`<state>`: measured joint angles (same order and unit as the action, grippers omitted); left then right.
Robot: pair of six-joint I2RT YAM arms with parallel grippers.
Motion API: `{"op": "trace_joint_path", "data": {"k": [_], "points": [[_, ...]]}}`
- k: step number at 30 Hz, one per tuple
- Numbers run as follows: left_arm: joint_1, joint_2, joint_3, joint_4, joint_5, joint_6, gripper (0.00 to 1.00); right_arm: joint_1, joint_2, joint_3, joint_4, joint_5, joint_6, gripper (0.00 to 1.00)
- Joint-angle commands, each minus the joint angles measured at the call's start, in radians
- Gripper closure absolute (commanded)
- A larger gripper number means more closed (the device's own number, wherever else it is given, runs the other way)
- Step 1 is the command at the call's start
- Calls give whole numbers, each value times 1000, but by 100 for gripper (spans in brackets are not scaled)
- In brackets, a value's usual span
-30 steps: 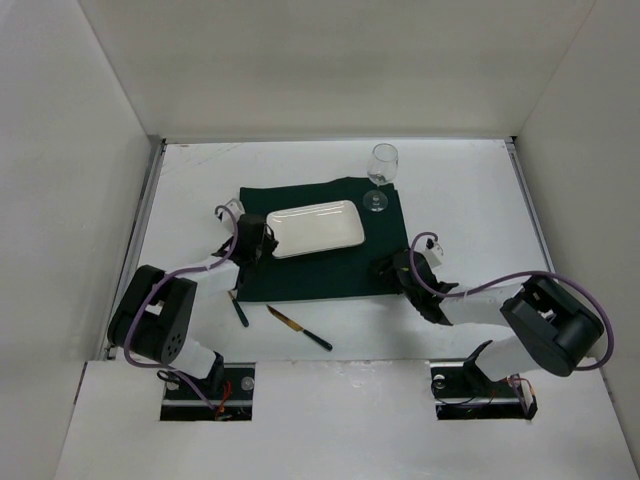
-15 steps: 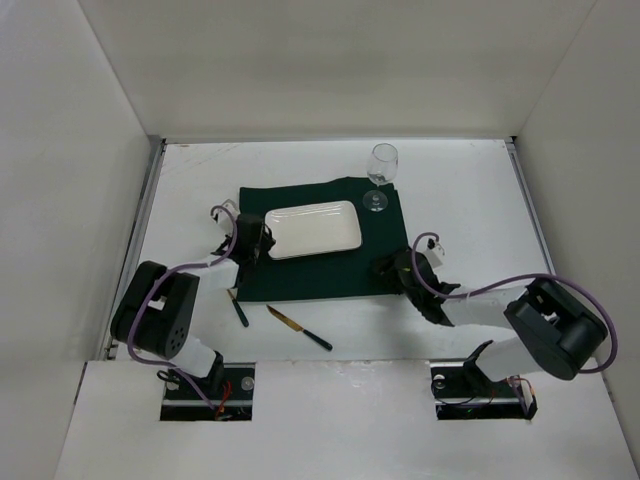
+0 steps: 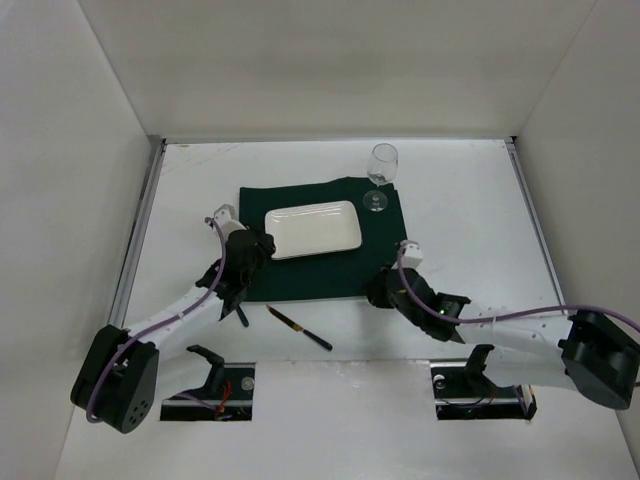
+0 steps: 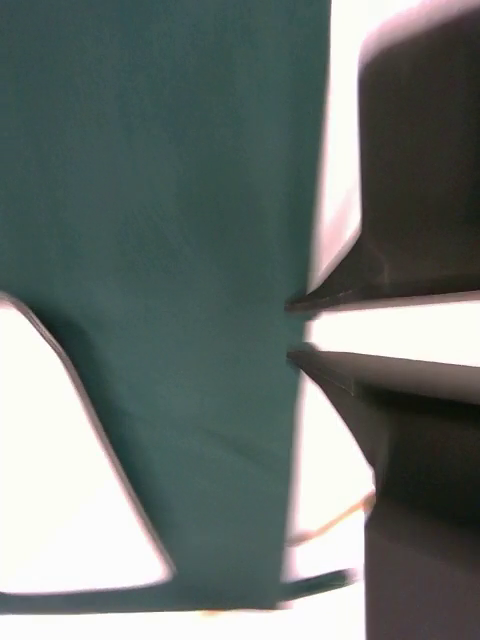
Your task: Set the dinner table for one person
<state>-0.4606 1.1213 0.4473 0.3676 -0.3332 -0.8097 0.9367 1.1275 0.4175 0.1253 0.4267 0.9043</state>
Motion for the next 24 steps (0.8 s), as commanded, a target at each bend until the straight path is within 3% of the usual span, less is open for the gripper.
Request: {"op": "trace_joint_path", "data": {"k": [1, 4, 11, 17, 24], "points": [[-23, -32, -33, -39, -21, 53, 85, 84, 32, 88, -3, -148, -257, 88], [-16, -69, -58, -39, -17, 40, 91, 165, 125, 167, -1, -258, -346, 89], [0, -196, -114, -99, -21, 44, 90, 288, 342, 329, -16, -215, -476, 56], [69, -337, -157, -294, -30, 34, 82, 314, 442, 388, -79, -232, -539, 54], [99, -351, -173, -260, -24, 27, 74, 320, 488, 429, -137, -282, -558, 55]]}}
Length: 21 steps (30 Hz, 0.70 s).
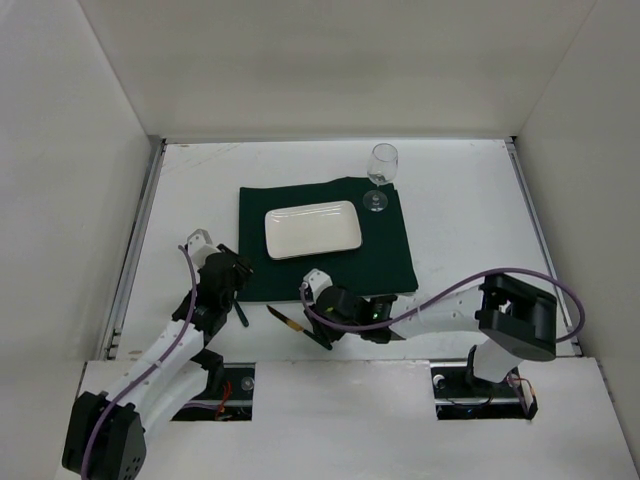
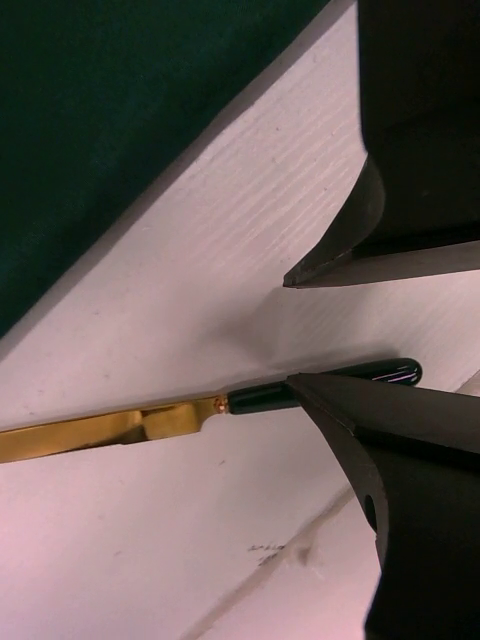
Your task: Set the dinner table for one person
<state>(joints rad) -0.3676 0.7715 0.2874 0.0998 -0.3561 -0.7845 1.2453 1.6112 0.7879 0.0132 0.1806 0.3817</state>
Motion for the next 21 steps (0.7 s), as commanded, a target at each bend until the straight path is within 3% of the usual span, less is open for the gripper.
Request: {"op": "trace_joint_path", "data": {"k": [1, 15, 21], "points": [[3, 2, -16, 24, -6, 1, 73, 13, 9, 66, -35, -46, -41, 55], [29, 48, -19, 98, 0, 2, 69, 61, 64, 94, -75, -52, -33, 61], [23, 58, -11, 104, -4, -2, 68, 67, 73, 97, -76, -38, -23, 81]]}}
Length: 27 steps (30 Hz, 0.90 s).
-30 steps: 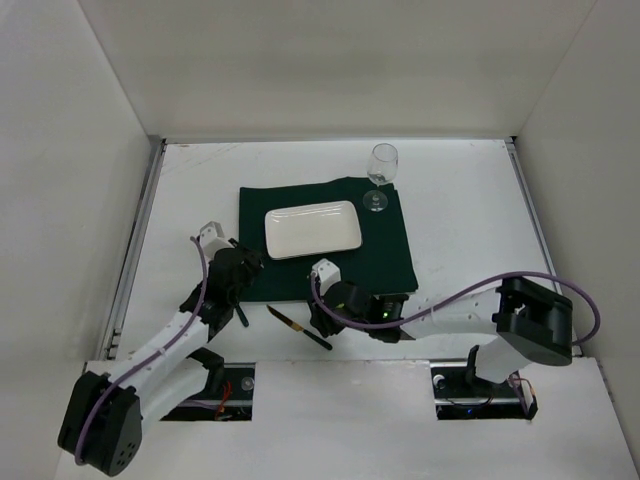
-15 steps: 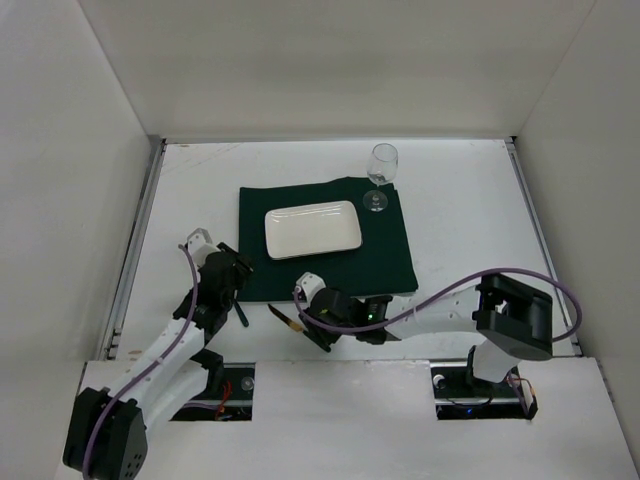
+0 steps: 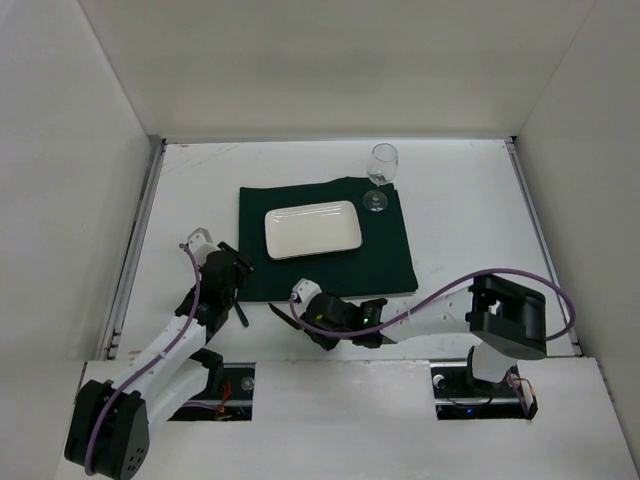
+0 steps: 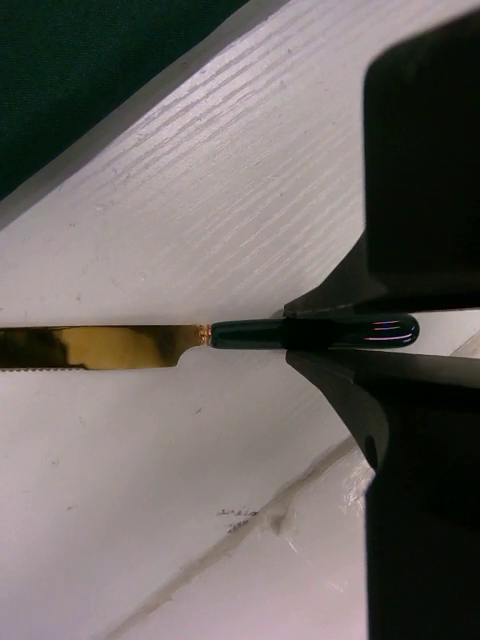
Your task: Set the dinner table for one person
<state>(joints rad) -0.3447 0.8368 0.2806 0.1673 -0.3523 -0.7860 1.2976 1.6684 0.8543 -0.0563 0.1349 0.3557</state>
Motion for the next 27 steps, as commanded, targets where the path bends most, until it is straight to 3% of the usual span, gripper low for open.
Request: {"op": "trace_joint_path", "data": {"k": [1, 15, 22, 27], "points": [[3, -11, -7, 38, -13, -2, 68, 16, 8, 32, -10, 14, 3, 84], [17, -4, 6, 17, -28, -36, 66, 15, -375, -49, 1, 67, 31, 88], [-13, 33, 22, 32, -27, -55, 65, -327, -535, -147, 81, 137, 109, 88], [-30, 50, 40, 35, -25, -45, 65, -560, -480, -147, 52, 114, 172, 87]]}}
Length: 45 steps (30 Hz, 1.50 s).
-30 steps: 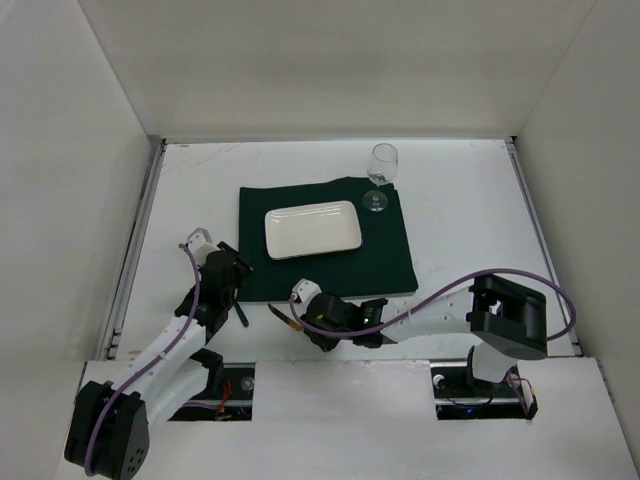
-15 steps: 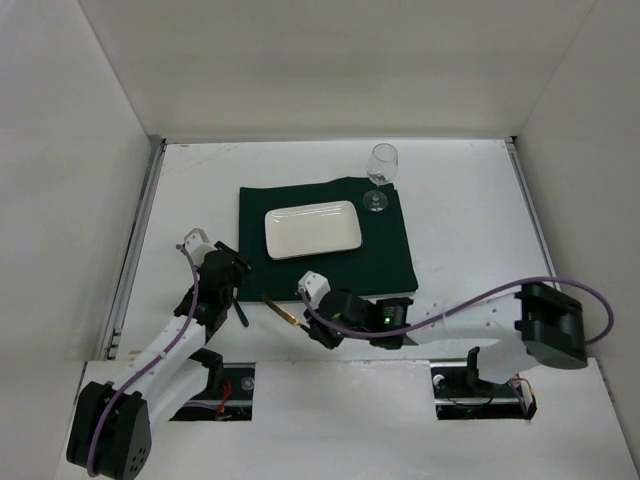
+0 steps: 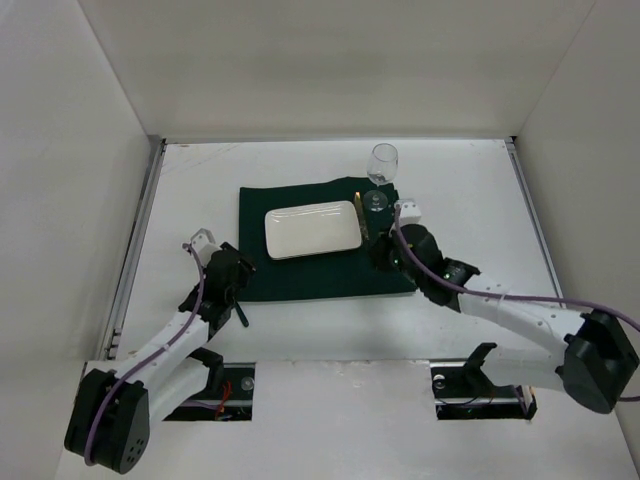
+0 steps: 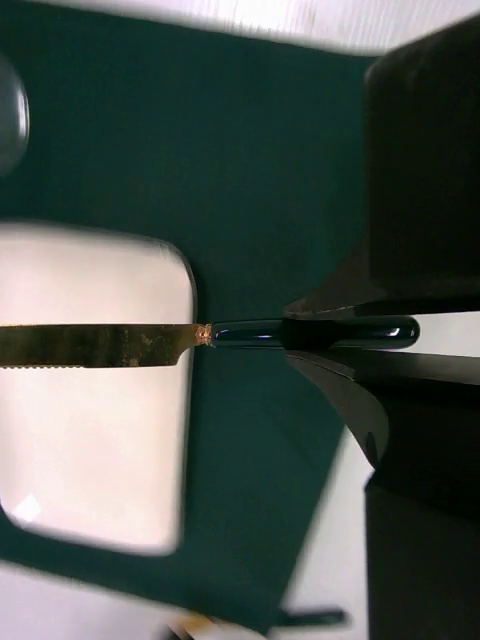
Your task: Set the dinner table for one person
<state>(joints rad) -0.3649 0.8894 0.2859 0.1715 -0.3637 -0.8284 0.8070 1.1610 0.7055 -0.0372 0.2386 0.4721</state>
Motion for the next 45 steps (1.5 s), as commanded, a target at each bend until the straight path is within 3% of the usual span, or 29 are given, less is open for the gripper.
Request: {"op": "trace_joint_path", "data": {"k": [1, 9, 24, 26, 29, 32, 37, 41, 45], "points": [[-12, -1, 29, 34, -20, -8, 64, -112, 66, 14, 20, 10, 62, 88], [-15, 28, 29, 34, -12, -9, 64, -220, 298, 110, -41, 19, 37, 88], [-22, 51, 56, -36, -32, 5, 64, -230, 413, 115, -72, 22, 48, 85], [-24, 39, 56, -53, -47, 9, 64, -229, 407, 111, -64, 24, 49, 82], [-27, 23, 59, -79, -67, 12, 64, -229, 368, 103, -59, 28, 54, 66], [-35, 0, 87, -153, -86, 32, 64, -222, 307, 103, -67, 28, 45, 53], [-44, -33, 156, -326, -141, 64, 65, -217, 140, 107, -87, 30, 14, 45], [-38, -24, 229, -533, -199, 65, 66, -231, 37, 97, -56, 37, -1, 46], [-4, 26, 303, -751, -198, 12, 66, -228, 9, 52, 42, 42, 0, 63]]}}
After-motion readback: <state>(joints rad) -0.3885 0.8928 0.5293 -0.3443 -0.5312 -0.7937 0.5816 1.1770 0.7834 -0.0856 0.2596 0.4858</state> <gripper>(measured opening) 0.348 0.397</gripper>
